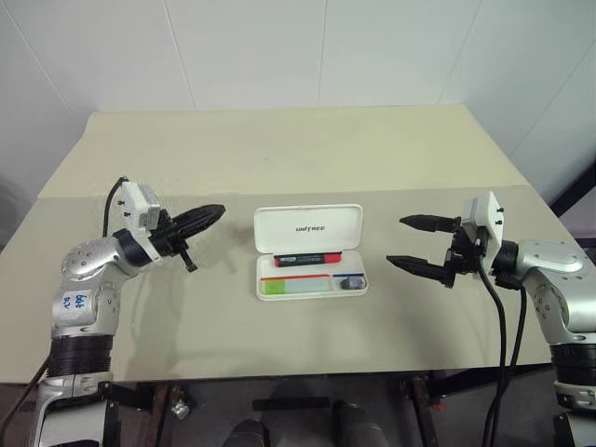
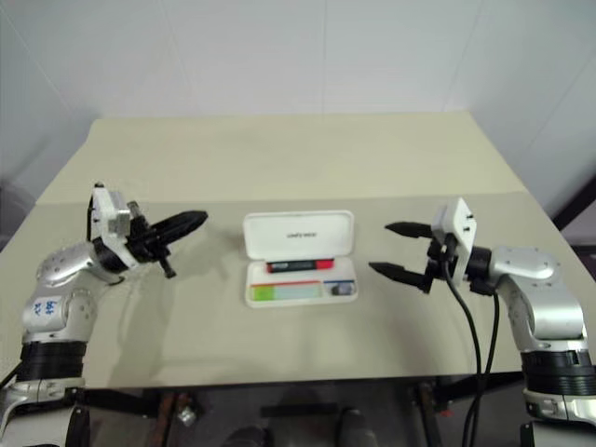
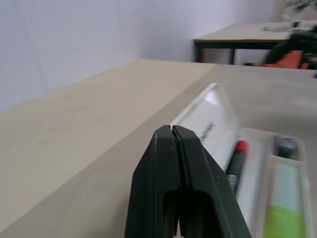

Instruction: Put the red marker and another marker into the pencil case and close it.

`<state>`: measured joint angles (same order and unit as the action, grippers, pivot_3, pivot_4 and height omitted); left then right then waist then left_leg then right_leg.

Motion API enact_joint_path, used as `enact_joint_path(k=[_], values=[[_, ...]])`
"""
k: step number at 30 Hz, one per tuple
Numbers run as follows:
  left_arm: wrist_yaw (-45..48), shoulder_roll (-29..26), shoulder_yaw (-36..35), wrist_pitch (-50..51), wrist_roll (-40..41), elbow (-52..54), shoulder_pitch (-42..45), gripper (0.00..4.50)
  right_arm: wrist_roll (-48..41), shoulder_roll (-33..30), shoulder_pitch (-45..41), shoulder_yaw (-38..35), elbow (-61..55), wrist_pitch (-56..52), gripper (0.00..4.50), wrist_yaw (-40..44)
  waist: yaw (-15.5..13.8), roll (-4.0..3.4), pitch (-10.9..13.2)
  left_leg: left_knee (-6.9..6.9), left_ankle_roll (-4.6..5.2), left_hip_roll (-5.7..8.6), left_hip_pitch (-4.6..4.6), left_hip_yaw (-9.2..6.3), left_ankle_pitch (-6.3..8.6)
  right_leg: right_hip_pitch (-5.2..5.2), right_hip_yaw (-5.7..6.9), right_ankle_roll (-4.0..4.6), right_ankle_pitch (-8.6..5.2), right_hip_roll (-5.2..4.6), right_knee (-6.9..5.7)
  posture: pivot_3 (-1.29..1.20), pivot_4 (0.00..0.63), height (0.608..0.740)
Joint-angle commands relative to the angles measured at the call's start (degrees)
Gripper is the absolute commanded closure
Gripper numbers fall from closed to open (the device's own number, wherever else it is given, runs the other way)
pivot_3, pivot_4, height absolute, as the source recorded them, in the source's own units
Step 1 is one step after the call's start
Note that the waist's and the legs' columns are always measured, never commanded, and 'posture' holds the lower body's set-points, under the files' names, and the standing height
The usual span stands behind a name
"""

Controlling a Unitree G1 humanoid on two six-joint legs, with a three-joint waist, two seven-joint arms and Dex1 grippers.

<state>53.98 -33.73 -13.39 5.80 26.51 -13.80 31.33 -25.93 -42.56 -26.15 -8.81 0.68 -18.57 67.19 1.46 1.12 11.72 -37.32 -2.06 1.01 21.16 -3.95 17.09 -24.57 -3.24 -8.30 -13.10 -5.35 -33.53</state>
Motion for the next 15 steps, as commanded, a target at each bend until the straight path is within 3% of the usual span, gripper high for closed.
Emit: enact_joint_path(k=[1, 8, 15], values=[[-3.7, 1.1, 2.0, -2.1, -4.4, -4.7, 3.8, 4.48, -0.4, -0.2, -1.1, 0.0, -0.8, 0.9, 0.0, -0.3, 0.0, 0.0, 0.0, -0.01, 0.0, 0.01, -0.01, 0.0, 0.0, 0.0, 0.0, 0.0, 0.0, 0.0, -0.01, 0.0, 0.15, 0.74], [-5.2, 6.5, 6.8, -3.6, -8.7, -13.6, 10.5, 4.48, -0.6, 0.0, -0.9, 0.4, -1.6, 0.7, 0.0, -0.9, -0.1, 0.0, 0.0, 0.02, 0.0, 0.03, 0.06, 0.0, 0.0, 0.02, 0.0, -0.07, 0.04, -0.01, -0.08, 0.0, 0.15, 0.74], [-0.1, 8.8, 7.6, -6.5, -7.9, -15.2, 12.3, 4.48, -1.0, 0.0, -0.1, 0.3, -2.5, 0.5, 0.0, -1.7, 0.2, 0.0, 0.0, 0.09, 0.01, 0.02, 0.06, 0.03, 0.0, 0.01, -0.01, -0.07, 0.04, 0.0, -0.01, 0.0, 0.15, 0.74]])
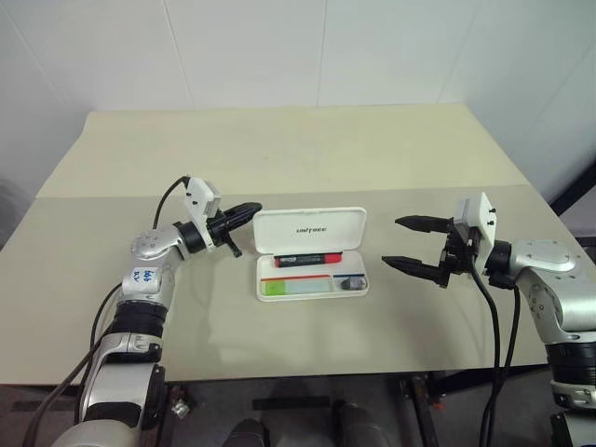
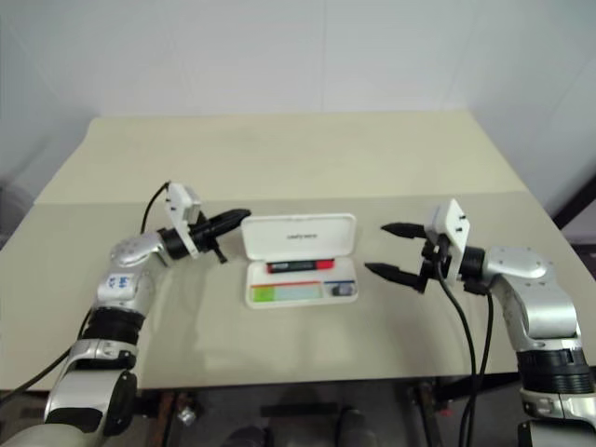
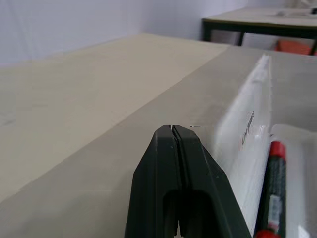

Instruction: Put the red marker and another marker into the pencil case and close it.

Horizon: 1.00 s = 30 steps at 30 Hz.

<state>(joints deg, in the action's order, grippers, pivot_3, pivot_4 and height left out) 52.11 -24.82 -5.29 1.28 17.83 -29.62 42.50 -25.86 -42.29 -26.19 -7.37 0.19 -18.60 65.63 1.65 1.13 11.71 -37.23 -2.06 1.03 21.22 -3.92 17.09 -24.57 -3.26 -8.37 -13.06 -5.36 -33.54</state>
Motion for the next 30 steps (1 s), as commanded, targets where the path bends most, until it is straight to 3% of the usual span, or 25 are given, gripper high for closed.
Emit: enact_joint_path(k=[1, 12, 30], values=[[3.1, -0.1, -0.6, -2.2, 1.4, 1.1, 0.8, 4.48, -1.1, -0.3, 0.1, -1.2, -2.1, 0.6, 0.0, -0.3, 0.0, 0.0, 0.0, 0.0, 0.0, -0.01, -0.01, 0.0, 0.0, -0.01, 0.0, 0.0, 0.0, 0.0, -0.01, 0.0, 0.15, 0.74], [19.2, -6.0, 6.2, -4.7, -0.8, 11.4, -7.7, 4.48, -1.3, -0.3, 1.1, -1.5, -2.2, 0.7, 0.0, -0.7, -0.2, 0.0, 0.0, -0.05, 0.0, 0.0, 0.0, -0.01, 0.0, 0.01, -0.01, 0.0, 0.0, -0.01, -0.03, 0.0, 0.15, 0.74], [9.8, -5.8, 14.9, 5.8, -9.9, 21.3, -12.5, 4.48, -1.8, 1.6, 4.2, -1.8, -4.8, 1.0, 0.0, -3.5, -0.2, 0.0, 0.0, -0.1, 0.0, 0.0, -0.05, -0.02, 0.0, 0.02, -0.03, 0.01, -0.01, -0.01, -0.08, 0.0, 0.15, 0.74]])
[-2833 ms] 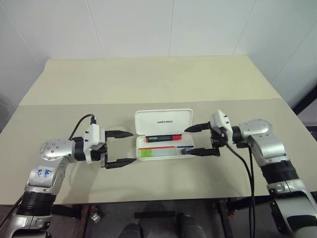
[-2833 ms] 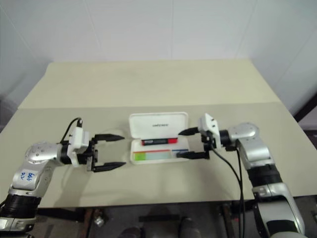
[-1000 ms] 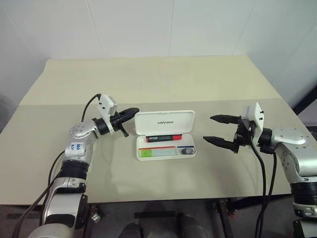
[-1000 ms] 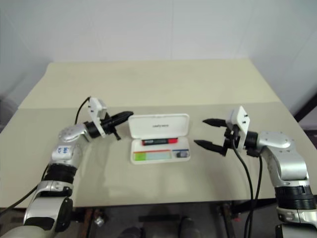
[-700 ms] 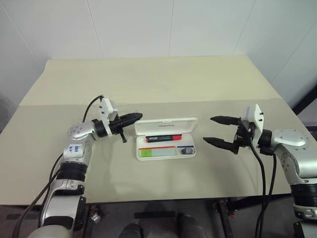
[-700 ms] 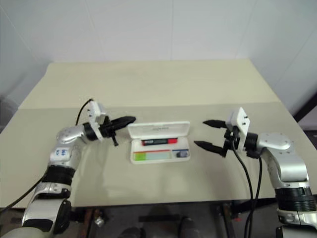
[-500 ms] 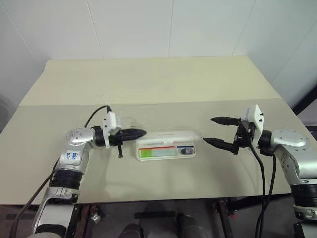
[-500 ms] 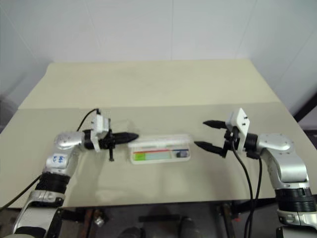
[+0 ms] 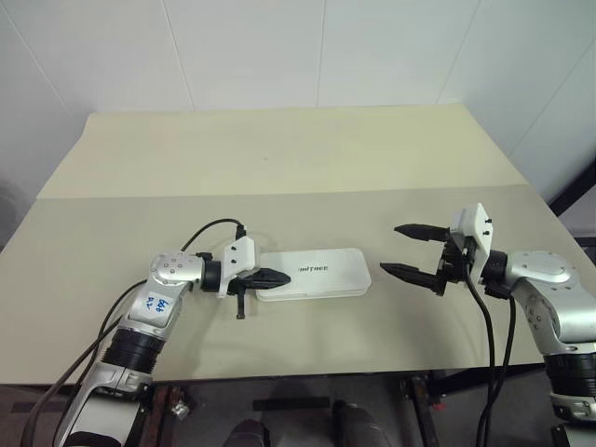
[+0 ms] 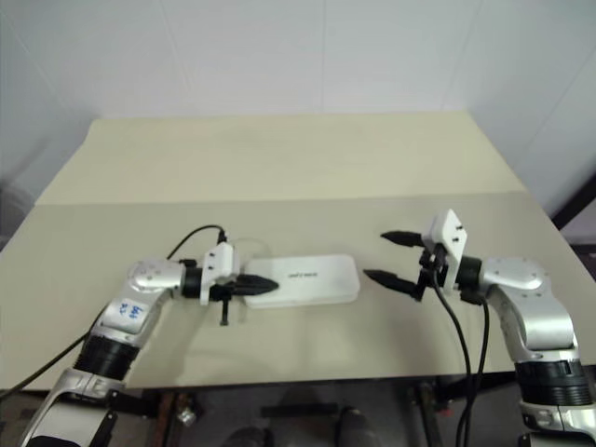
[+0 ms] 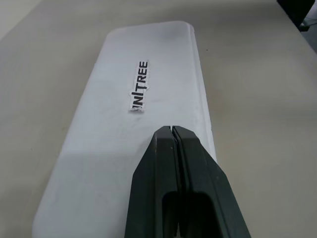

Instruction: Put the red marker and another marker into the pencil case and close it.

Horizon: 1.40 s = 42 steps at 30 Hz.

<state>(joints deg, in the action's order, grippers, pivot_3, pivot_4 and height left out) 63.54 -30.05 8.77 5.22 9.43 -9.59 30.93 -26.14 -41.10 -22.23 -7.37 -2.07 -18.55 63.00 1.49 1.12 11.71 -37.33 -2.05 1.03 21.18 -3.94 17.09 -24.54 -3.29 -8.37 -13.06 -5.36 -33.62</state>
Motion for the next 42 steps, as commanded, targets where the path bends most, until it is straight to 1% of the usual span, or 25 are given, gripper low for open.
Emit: enact_joint_path(k=[1, 4, 10, 14, 16, 20, 27, 30, 33, 34, 36, 42], values=[[-2.4, -0.6, 0.9, 2.6, -2.0, 1.2, -0.9, 4.48, -1.5, 0.5, 0.5, -1.9, -2.8, 1.0, 0.0, -1.0, 0.0, 0.0, 0.0, -0.01, 0.0, 0.0, -0.02, 0.0, 0.0, 0.01, 0.0, 0.0, 0.0, 0.0, 0.07, 0.0, 0.15, 0.74], [-3.5, -1.1, 1.3, 4.6, -2.8, 0.9, -0.5, 4.48, -1.6, 0.7, 1.0, -1.8, -3.1, 1.2, 0.0, -1.3, 0.0, 0.0, 0.0, -0.06, 0.01, 0.01, -0.12, 0.0, -0.01, 0.09, 0.0, 0.01, -0.01, 0.0, 0.05, 0.0, 0.15, 0.74], [-2.4, -2.9, 3.1, 13.2, -2.4, 2.2, -1.3, 4.48, -2.0, 1.1, 1.3, -2.0, -3.7, 1.3, 0.0, -2.0, 0.2, 0.02, 0.0, -0.06, 0.03, 0.01, -0.33, 0.0, -0.03, 0.23, -0.03, 0.02, -0.01, 0.02, -0.04, 0.0, 0.15, 0.74], [-2.2, -3.1, 3.8, 14.9, -2.1, 3.4, -1.8, 4.48, -2.1, 1.5, 1.5, -1.8, -3.9, 1.5, 0.0, -2.3, 0.2, 0.02, 0.0, 0.17, 0.03, -0.05, -0.93, 0.01, -0.03, 0.78, 0.0, 0.13, -0.09, 0.06, 0.09, 0.0, 0.15, 0.74], [-2.2, -2.5, 3.2, 15.6, -0.8, 4.3, -2.0, 4.48, -2.4, 1.7, 1.7, -1.6, -4.0, 1.6, 0.0, -2.5, 0.2, 0.02, 0.0, 0.18, 0.02, -0.07, -1.04, 0.0, -0.03, 0.92, 0.01, 0.15, -0.11, 0.06, 0.14, 0.0, 0.15, 0.74], [-4.1, -0.5, -2.3, 16.2, 4.4, 5.6, -2.0, 4.48, -2.3, 1.9, 1.9, -1.2, -3.5, 2.0, 0.0, -2.3, 0.1, 0.02, 0.0, 0.13, 0.02, -0.05, -1.0, -0.02, -0.03, 0.92, 0.01, 0.13, -0.1, 0.04, 0.16, 0.0, 0.15, 0.74], [-1.3, -2.6, -12.3, 8.4, 11.0, 5.2, -4.2, 4.48, -2.0, 1.5, 0.8, -1.2, -1.0, 2.7, 0.0, -0.7, 0.1, 0.03, 0.0, 0.2, 0.01, -0.08, -0.87, -0.04, -0.02, 0.77, 0.05, 0.14, -0.1, 0.04, 0.2, 0.0, 0.15, 0.74], [0.1, -4.6, -17.1, 8.0, 14.2, 5.4, -6.5, 4.48, -1.8, 0.9, -0.2, -1.2, 0.6, 3.1, 0.0, 0.3, 0.2, 0.03, 0.0, 0.2, 0.0, -0.05, -0.87, -0.01, -0.01, 0.78, 0.03, 0.14, -0.1, 0.0, 0.25, 0.0, 0.15, 0.74], [0.5, -6.4, -19.7, 8.2, 16.1, 7.4, -9.0, 3.86, -1.2, -0.1, -0.8, -1.5, 2.2, 3.9, 0.0, 1.4, 0.1, 0.03, 0.0, 0.23, -0.01, -0.08, -0.87, -0.01, 0.01, 0.77, 0.05, 0.14, -0.1, 0.02, 0.29, 0.0, 0.15, 0.74], [1.6, -7.8, -20.0, 10.9, 17.5, 8.4, -10.2, 3.55, -1.1, -0.4, -1.0, -1.6, 2.8, 4.3, 0.0, 1.6, 0.1, 0.03, 0.0, 0.24, -0.01, -0.08, -0.87, -0.02, 0.01, 0.77, 0.05, 0.14, -0.11, 0.02, 0.29, 0.0, 0.15, 0.74], [2.4, -9.4, -20.8, 11.7, 18.5, 10.1, -12.0, 2.91, -0.9, -1.1, -1.2, -2.1, 3.8, 4.7, 0.0, 2.0, 0.1, 0.03, 0.0, 0.25, -0.01, -0.08, -0.85, -0.02, 0.01, 0.77, 0.06, 0.15, -0.11, 0.01, 0.32, 0.0, 0.15, 0.74], [1.4, -10.7, -23.8, 10.1, 19.7, 9.5, -11.9, 0.89, -0.8, -2.8, -1.7, -3.2, 6.1, 5.7, 0.0, 2.4, 0.1, 0.03, 0.0, 0.22, -0.01, -0.07, -0.81, -0.02, 0.03, 0.78, 0.07, 0.14, -0.1, -0.01, 0.4, 0.0, 0.15, 0.74]])
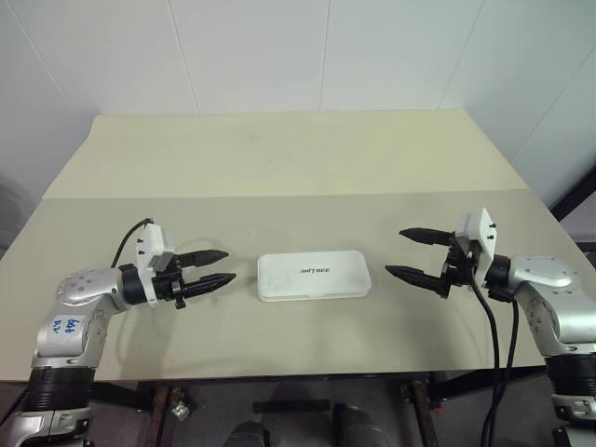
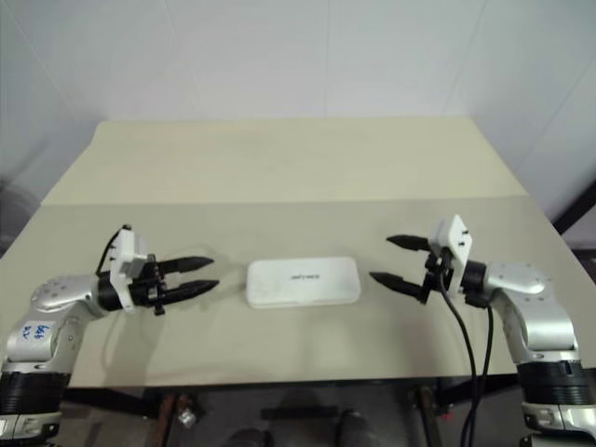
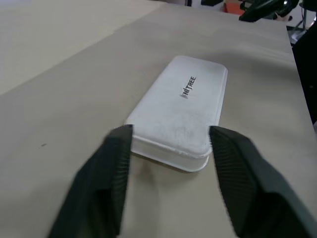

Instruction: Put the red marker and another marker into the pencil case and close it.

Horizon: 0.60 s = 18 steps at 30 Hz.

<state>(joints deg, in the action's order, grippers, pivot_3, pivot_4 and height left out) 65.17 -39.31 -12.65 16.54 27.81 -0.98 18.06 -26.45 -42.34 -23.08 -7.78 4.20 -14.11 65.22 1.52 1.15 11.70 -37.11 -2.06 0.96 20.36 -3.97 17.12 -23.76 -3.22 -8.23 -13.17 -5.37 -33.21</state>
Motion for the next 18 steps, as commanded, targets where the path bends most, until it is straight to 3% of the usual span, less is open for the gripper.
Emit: enact_joint_path(k=[1, 3, 18], values=[[-0.4, -1.5, -2.5, -1.5, 1.2, 0.8, 1.2, 0.58, -0.5, -1.7, -0.9, -2.9, 0.1, 1.5, 0.0, 0.3, 0.1, 0.0, 0.0, 0.01, 0.0, -0.01, 0.0, 0.0, 0.0, 0.0, 0.0, 0.0, 0.0, 0.01, 0.0, 0.0, 0.15, 0.74], [0.8, -2.7, -2.7, -0.7, 1.8, 0.3, 1.4, 0.05, -0.4, -1.8, -1.0, -2.9, 0.1, 1.6, 0.0, 0.2, 0.1, 0.0, 0.0, 0.03, 0.0, -0.01, 0.0, 0.0, 0.0, -0.01, 0.01, 0.01, 0.0, 0.02, 0.0, 0.0, 0.15, 0.74], [1.0, -1.7, 0.7, -1.2, 1.6, -0.6, 5.5, 0.05, 1.0, -4.0, -3.4, -3.7, 4.5, 3.7, 0.0, 1.3, 0.2, -0.01, 0.0, 0.05, 0.01, -0.02, 0.04, 0.01, 0.03, -0.01, 0.01, -0.02, 0.01, 0.03, 0.15, 0.0, 0.15, 0.74]])
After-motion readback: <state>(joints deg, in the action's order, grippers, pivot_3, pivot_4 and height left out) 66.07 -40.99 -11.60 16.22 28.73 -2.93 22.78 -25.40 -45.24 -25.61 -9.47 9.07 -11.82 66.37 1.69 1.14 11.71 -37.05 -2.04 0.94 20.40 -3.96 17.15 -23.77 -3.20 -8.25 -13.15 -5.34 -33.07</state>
